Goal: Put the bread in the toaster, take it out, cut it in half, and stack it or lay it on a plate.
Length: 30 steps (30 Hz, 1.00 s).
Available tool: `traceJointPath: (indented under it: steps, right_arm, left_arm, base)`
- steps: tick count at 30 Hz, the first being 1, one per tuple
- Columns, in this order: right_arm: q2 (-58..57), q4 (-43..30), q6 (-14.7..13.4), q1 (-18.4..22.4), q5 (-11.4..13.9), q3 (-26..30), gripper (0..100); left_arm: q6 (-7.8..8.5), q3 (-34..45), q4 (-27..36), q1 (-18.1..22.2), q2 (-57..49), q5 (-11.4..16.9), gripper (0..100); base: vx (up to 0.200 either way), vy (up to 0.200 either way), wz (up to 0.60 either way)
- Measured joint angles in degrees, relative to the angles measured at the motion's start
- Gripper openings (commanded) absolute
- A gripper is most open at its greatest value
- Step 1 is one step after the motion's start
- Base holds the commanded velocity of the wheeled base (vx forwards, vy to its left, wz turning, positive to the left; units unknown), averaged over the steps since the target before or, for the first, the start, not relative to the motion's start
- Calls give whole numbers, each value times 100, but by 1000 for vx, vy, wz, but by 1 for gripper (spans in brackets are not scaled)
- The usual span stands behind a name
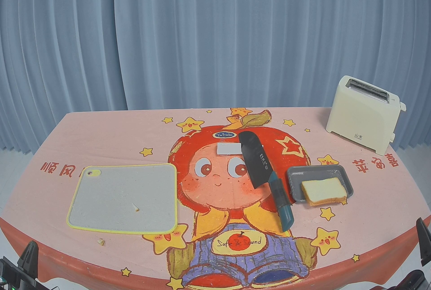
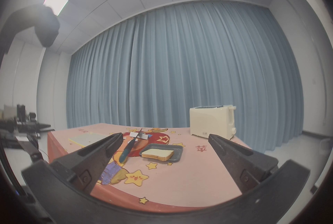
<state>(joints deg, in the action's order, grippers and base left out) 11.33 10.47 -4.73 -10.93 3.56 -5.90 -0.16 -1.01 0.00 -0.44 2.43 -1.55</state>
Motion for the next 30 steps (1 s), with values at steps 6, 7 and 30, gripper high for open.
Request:
traceJointPath:
  steps: [6,7,30]
  right_arm:
    - [356,-2,-936,-37,40,-165,100]
    - [419,-2,-1024,-41,76,-187,100]
    - [1252,79,-2918,41,930,-222,100]
  left_arm:
    - [0,0,0,0,0,-1,0]
    - [0,0,0,0,0,-1,0]
    - [-6,0,0,0,0,0,0]
  base:
    - [0,0,0]
    - [0,0,0]
    - [0,0,0]
